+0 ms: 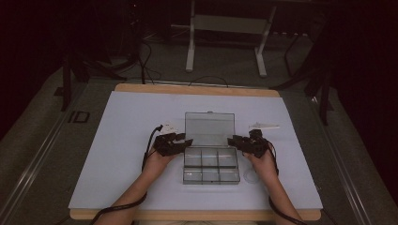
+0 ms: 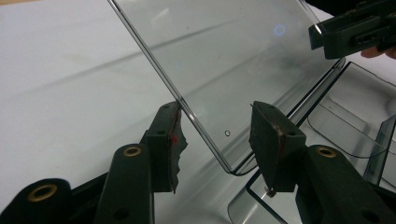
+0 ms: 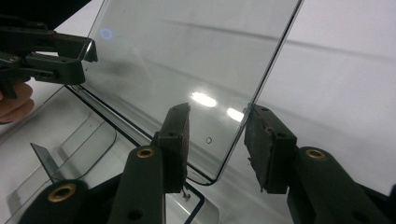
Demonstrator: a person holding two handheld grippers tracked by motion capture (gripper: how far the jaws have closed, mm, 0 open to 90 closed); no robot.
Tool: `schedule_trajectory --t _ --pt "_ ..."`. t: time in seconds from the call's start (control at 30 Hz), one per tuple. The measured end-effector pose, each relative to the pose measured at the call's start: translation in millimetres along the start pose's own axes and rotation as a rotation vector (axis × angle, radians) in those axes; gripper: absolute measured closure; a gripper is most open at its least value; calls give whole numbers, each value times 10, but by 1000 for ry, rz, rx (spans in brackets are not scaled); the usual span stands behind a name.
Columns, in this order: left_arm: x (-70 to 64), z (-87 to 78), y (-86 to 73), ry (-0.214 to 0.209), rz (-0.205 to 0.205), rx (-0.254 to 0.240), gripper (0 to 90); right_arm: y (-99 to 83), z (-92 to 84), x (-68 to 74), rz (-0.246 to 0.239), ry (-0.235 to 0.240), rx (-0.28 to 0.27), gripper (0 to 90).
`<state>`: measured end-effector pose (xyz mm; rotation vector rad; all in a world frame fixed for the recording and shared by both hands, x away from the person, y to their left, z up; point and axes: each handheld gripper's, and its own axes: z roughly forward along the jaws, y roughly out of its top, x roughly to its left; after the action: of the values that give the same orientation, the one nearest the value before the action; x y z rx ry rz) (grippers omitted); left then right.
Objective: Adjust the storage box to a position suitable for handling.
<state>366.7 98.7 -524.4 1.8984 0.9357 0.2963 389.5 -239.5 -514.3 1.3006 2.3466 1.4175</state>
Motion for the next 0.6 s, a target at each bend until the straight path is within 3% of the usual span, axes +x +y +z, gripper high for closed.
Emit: schedule_trajectory --t 0.2,0.4,0.6 --pt "20 10 -4 -12 -20 1 537 4 21 3 23 7 21 575" --pt "22 19 -3 5 -19 2 493 6 23 5 38 5 27 570" --pt "43 46 -23 -7 -37 3 499 -27 42 -66 128 18 41 533"
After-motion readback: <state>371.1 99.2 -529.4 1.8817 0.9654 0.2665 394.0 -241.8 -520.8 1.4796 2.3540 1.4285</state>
